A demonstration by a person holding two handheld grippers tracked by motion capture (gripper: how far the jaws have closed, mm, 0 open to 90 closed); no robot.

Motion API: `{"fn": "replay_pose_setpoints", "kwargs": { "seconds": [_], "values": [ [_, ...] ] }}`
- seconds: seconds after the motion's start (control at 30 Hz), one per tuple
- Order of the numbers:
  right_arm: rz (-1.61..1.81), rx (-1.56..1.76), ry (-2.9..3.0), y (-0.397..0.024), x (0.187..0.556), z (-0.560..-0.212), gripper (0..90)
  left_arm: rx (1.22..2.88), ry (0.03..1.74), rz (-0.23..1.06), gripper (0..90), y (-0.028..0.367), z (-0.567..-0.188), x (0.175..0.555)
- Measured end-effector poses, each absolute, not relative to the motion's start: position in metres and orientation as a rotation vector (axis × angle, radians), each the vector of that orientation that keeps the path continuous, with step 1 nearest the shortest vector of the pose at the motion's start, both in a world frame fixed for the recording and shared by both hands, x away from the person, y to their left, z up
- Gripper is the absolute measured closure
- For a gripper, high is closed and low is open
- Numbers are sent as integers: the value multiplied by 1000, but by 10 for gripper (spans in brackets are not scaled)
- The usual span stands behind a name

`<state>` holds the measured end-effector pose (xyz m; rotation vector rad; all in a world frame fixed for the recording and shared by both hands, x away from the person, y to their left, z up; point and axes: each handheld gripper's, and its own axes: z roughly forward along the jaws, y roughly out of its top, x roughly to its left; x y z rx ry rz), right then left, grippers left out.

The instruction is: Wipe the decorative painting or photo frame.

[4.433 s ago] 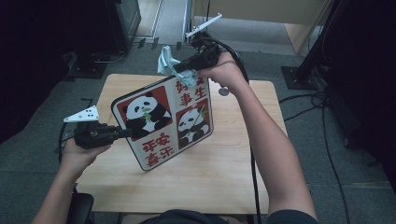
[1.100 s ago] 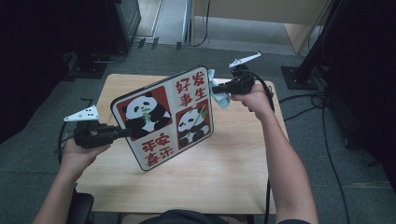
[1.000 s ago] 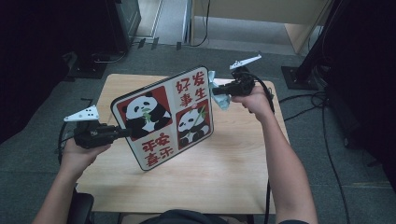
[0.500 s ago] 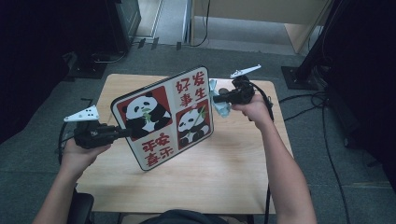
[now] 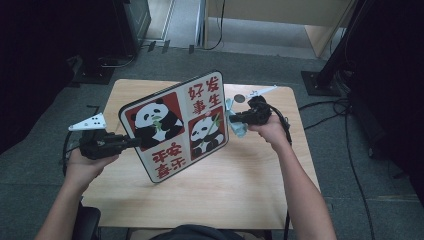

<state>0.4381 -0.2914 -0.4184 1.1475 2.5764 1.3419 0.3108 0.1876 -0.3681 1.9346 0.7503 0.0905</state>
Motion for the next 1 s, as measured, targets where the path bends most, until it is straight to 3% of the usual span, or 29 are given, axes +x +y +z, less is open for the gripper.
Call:
{"fn": "replay_pose_setpoints", "kwargs": {
  "seconds": [1.0],
  "values": [
    [1281,1240,2570,-294,423,-469,810,1937,748,95,779,188,-369,311]
  ]
}}
